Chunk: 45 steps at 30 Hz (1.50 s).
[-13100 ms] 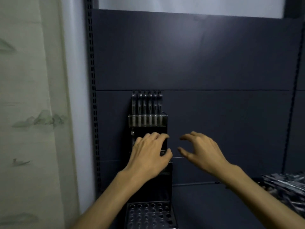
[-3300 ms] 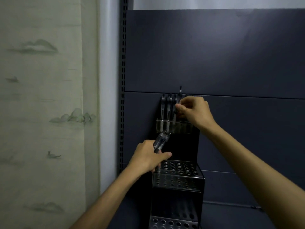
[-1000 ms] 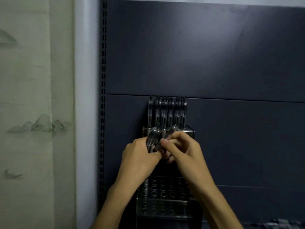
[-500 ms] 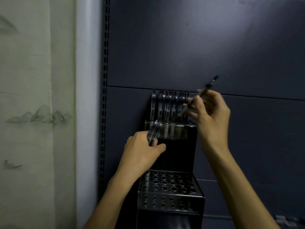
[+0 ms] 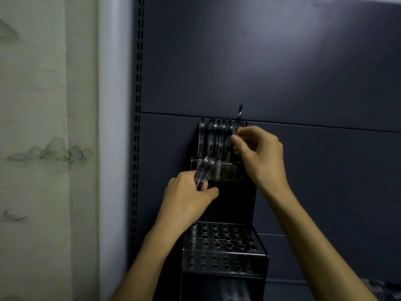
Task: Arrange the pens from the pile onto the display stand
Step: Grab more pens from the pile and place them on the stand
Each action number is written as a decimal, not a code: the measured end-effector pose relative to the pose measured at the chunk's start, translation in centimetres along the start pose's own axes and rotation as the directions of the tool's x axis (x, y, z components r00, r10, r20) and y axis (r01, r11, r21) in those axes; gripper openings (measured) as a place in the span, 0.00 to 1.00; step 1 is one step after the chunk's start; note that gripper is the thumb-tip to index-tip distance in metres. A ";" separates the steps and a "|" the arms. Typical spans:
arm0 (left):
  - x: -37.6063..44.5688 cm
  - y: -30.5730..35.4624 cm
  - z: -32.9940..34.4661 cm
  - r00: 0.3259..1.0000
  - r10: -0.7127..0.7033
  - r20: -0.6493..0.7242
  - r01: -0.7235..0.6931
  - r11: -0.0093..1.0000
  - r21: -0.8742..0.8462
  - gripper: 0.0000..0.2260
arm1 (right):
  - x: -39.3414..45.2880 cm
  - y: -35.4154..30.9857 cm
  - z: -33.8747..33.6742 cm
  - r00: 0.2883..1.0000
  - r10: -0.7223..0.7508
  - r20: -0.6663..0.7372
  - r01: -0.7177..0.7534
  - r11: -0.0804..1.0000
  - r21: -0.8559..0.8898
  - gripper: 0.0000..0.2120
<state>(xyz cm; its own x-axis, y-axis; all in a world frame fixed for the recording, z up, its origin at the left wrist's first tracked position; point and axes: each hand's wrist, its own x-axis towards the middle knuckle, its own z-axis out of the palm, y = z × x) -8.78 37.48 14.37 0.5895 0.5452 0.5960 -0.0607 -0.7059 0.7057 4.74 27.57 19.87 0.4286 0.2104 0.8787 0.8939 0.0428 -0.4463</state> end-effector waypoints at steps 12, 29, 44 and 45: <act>-0.4 0.6 0.5 0.999 0.027 0.023 -0.027 1.000 0.007 0.17 | -1.2 0.0 -0.5 0.999 0.031 0.012 -0.029 0.989 -0.146 0.10; -0.5 0.7 0.2 1.000 0.018 0.003 -0.018 0.997 0.075 0.17 | -0.8 -0.8 -0.6 0.997 0.000 0.076 0.013 0.986 -0.165 0.11; -0.6 0.4 -0.7 0.993 0.113 -0.041 -0.092 0.935 0.342 0.13 | -1.2 -0.7 0.3 0.999 0.006 0.041 0.006 0.961 -0.276 0.11; -0.6 0.4 -0.7 0.993 0.110 -0.038 -0.091 0.936 0.339 0.13 | -1.1 -0.8 0.3 0.999 0.005 0.043 0.008 0.957 -0.289 0.11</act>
<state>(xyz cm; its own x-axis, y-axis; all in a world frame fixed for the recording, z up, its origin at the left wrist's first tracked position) -9.68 37.22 14.53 0.5482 0.4810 0.6842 0.1627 -0.8638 0.4769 3.55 27.58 19.21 0.4272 0.2527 0.8681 0.8969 -0.2401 -0.3714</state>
